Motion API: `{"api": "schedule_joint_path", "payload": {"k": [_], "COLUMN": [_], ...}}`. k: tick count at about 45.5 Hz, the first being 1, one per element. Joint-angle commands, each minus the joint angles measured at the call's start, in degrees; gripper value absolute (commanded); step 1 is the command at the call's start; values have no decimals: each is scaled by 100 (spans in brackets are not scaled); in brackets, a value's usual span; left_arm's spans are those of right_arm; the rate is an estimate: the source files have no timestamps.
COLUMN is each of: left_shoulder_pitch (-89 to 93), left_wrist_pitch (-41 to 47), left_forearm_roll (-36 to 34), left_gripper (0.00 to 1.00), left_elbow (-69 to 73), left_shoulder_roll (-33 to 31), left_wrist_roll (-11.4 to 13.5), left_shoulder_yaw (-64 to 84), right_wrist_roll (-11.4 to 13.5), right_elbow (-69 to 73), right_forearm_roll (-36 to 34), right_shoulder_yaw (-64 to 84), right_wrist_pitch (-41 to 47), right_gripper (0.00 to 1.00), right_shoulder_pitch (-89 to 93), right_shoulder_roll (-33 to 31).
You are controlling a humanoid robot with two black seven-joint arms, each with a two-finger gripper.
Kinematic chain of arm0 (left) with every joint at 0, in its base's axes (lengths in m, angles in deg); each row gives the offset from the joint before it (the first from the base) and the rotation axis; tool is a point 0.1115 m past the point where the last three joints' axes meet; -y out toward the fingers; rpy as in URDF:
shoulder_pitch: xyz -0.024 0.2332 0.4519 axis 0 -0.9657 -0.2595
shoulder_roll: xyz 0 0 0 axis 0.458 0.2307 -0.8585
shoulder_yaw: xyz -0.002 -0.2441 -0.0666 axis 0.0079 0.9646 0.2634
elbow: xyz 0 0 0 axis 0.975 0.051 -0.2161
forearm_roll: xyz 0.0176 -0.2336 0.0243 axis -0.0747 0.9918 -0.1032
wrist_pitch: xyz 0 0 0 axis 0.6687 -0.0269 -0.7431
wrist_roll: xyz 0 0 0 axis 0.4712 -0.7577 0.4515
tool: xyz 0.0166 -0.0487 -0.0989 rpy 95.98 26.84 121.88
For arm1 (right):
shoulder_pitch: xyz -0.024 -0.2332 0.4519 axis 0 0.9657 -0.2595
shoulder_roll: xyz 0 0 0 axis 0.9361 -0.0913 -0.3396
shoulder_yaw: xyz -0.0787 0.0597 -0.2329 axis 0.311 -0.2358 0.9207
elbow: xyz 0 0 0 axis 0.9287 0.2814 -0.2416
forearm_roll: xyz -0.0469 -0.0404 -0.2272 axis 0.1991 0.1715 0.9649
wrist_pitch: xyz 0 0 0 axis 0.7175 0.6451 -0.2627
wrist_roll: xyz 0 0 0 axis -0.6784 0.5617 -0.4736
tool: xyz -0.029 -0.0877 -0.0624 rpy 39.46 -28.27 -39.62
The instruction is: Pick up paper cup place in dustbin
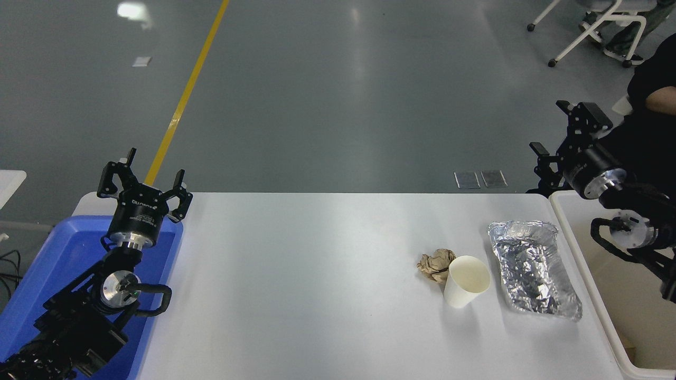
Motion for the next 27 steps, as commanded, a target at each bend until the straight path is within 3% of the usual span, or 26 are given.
{"api": "schedule_joint_path", "payload": {"k": [1, 8, 15, 21, 27], "left_shoulder_pitch": [0, 0, 0, 0, 0], "left_wrist_pitch": [-6, -6, -6, -6, -6], "left_forearm_roll": [1, 1, 1, 1, 1], "left_gripper": [98, 98, 98, 98, 98], "left_elbow": [0, 0, -9, 0, 0], "left_shoulder_roll": [-1, -1, -1, -1, -1], "left_wrist_roll": [-4, -4, -4, -4, -4], "left_shoulder_yaw": [0, 0, 0, 0, 0], "right_wrist_roll": [22, 40, 75, 66, 66], "right_elbow": [39, -5, -49, 30, 171], "right_forearm_roll": [-196, -47, 480, 674, 683], "right_shoulder_yaw": [2610, 3981, 5327, 6478, 7454], "right_wrist_pitch": [46, 396, 1696, 2418, 2489], "right_gripper": [100, 100, 100, 100, 100], "right_shoulder_pitch": [-1333, -2194, -3319, -4014, -4340], "right_shoulder_roll": [-87, -26, 141, 615, 1107]}}
